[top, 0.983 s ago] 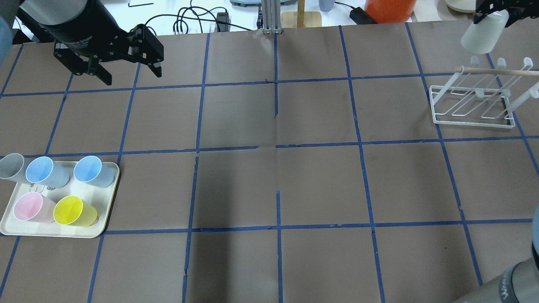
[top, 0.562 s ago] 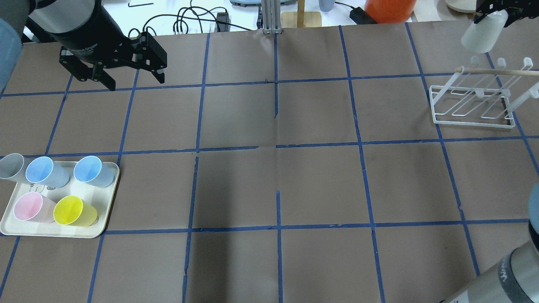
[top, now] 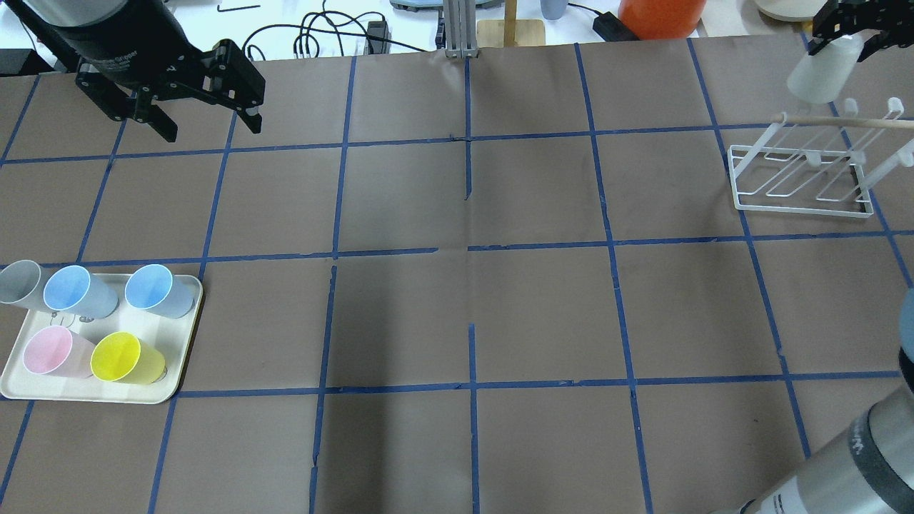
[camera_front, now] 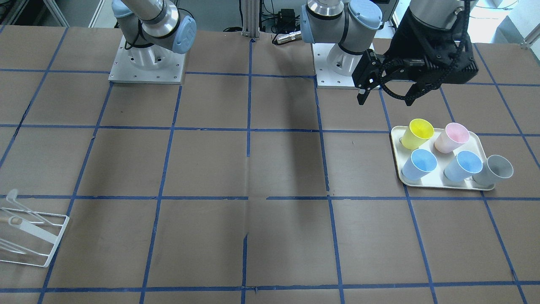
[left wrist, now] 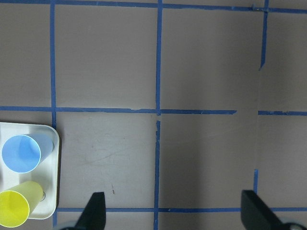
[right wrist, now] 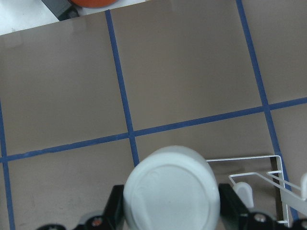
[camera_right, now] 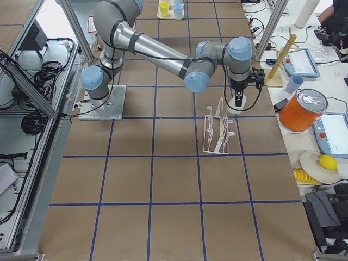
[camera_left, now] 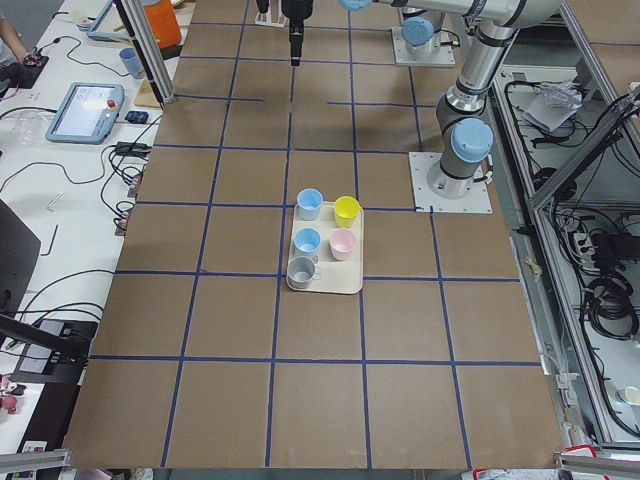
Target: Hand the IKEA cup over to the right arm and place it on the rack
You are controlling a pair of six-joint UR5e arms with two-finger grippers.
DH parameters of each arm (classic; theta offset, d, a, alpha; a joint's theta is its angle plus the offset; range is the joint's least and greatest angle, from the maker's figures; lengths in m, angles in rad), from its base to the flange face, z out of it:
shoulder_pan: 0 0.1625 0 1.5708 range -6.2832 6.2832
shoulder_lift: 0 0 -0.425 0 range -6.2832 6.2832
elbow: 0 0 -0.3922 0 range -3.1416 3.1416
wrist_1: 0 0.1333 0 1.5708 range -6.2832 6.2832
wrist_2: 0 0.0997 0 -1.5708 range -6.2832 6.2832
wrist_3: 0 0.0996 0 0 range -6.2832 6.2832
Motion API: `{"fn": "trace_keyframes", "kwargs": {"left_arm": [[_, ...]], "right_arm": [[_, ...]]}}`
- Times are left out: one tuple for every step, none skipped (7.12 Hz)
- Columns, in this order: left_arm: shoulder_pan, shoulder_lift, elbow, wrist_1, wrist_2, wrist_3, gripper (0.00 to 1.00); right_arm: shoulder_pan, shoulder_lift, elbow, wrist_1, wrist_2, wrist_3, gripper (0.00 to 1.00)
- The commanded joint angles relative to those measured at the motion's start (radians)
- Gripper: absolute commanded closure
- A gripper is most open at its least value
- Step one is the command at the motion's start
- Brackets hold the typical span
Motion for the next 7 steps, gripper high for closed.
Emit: {"fn": "trace_keyframes", "kwargs": {"left_arm": [[0.018, -0.039, 0.038, -0.036, -0.009, 0.003, 0.0], [0.018, -0.045, 0.048, -0.039, 0.0, 0.006, 0.0], [0.012, -0.043, 0.036, -0.039, 0.0, 0.007, 0.0], [0.012, -0.043, 0.035, -0.037, -0.007, 0.007, 0.0], [0.012, -0.042, 0.035, -0.037, -0.007, 0.007, 0.0], [0.012, -0.043, 0.035, -0.037, -0.009, 0.007, 0.0], [0.012, -0.042, 0.035, -0.037, -0.009, 0.007, 0.0]], "right_arm": [[-0.002, 0.01, 0.004, -0.02, 0.0, 0.001, 0.75], [-0.002, 0.027, 0.001, -0.027, 0.0, 0.001, 0.75], [-0.002, 0.033, 0.004, -0.053, 0.0, 0.004, 0.75], [-0.002, 0.035, 0.013, -0.052, 0.003, 0.008, 0.75], [-0.002, 0.036, 0.013, -0.047, 0.002, 0.013, 0.75], [0.0, 0.037, 0.013, -0.046, 0.002, 0.013, 0.75], [0.0, 0.037, 0.014, -0.04, 0.002, 0.013, 0.75]]}}
